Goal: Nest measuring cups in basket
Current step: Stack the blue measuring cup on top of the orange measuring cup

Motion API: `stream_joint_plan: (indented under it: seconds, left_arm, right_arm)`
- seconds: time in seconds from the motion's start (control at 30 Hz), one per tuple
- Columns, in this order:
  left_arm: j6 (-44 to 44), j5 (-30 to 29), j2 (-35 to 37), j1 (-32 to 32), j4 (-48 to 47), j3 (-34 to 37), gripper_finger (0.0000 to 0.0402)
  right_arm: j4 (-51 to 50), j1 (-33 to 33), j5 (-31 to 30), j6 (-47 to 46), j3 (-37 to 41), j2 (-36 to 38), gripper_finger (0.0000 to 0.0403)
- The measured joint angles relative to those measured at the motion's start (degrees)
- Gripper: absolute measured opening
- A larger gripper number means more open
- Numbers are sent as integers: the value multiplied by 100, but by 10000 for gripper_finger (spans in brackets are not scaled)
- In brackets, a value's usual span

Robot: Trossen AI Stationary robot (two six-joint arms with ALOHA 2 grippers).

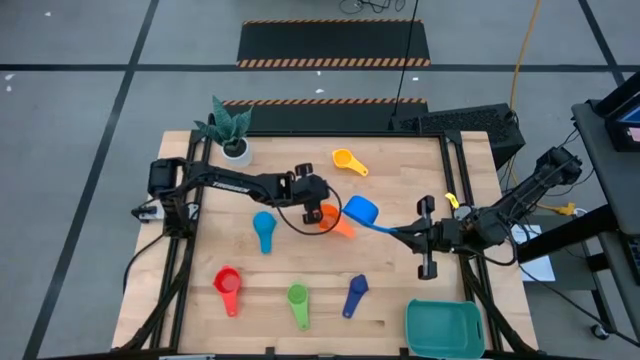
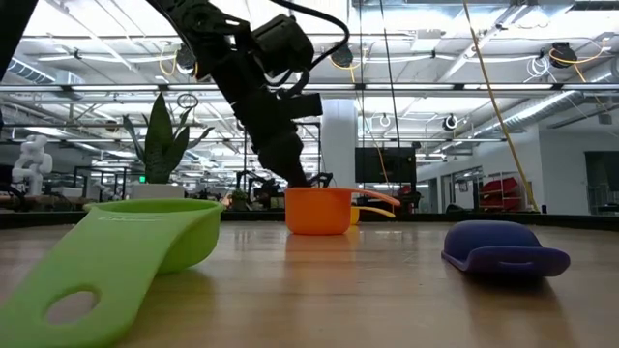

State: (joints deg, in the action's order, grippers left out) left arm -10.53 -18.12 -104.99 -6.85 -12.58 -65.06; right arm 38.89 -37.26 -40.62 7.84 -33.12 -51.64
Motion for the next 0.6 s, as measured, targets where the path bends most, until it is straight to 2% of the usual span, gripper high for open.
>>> stream_joint_plan:
  seconds: [0.17, 0.4, 0.6]
  left_arm:
    - [59, 511, 0, 0, -288, 0, 170]
    - [69, 653, 0, 63, -505, 0, 170]
    - [178, 1205, 54, 96, -793, 2, 170]
  right_arm:
    - [-28, -20, 14, -114, 0, 0, 0]
    - [-13, -188, 18, 5, 0, 44, 0]
    - [-1, -273, 15, 34, 0, 98, 0]
